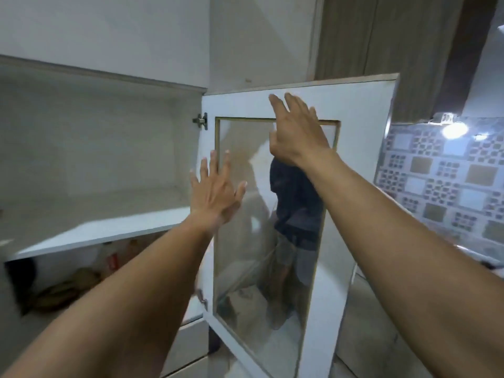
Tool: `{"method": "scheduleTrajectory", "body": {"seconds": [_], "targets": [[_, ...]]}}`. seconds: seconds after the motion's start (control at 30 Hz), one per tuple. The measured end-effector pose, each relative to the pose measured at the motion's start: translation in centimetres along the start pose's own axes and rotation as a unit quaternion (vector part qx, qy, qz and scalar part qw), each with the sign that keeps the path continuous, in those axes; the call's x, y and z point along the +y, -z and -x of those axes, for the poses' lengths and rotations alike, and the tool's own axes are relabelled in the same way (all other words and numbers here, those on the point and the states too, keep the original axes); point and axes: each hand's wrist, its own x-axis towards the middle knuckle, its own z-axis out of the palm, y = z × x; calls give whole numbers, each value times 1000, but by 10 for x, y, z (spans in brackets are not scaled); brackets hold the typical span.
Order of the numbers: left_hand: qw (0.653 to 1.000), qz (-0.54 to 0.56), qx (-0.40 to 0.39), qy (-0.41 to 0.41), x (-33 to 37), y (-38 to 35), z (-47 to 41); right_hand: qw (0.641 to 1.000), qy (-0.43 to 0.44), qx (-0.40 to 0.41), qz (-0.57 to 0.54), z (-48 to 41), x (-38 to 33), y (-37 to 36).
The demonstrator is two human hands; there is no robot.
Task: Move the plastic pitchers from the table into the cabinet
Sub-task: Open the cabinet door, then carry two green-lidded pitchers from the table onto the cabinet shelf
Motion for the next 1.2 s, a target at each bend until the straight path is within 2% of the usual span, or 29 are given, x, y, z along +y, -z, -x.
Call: {"method": "scheduleTrajectory", "body": {"seconds": [0.23,0.6,0.93,1.2], "targets": [[984,-128,9,122,-165,70,45,988,95,-34,-114,-22,-147,-70],[922,-255,8,290,-384,204,167,924,236,-120,-274,-17,-426,-130],[853,-309,6,422,-514,301,289,845,330,-176,-381,38,-656,-142],[788,-317,17,527,-600,342,377,774,419,-231,-415,88,-812,-165]]}}
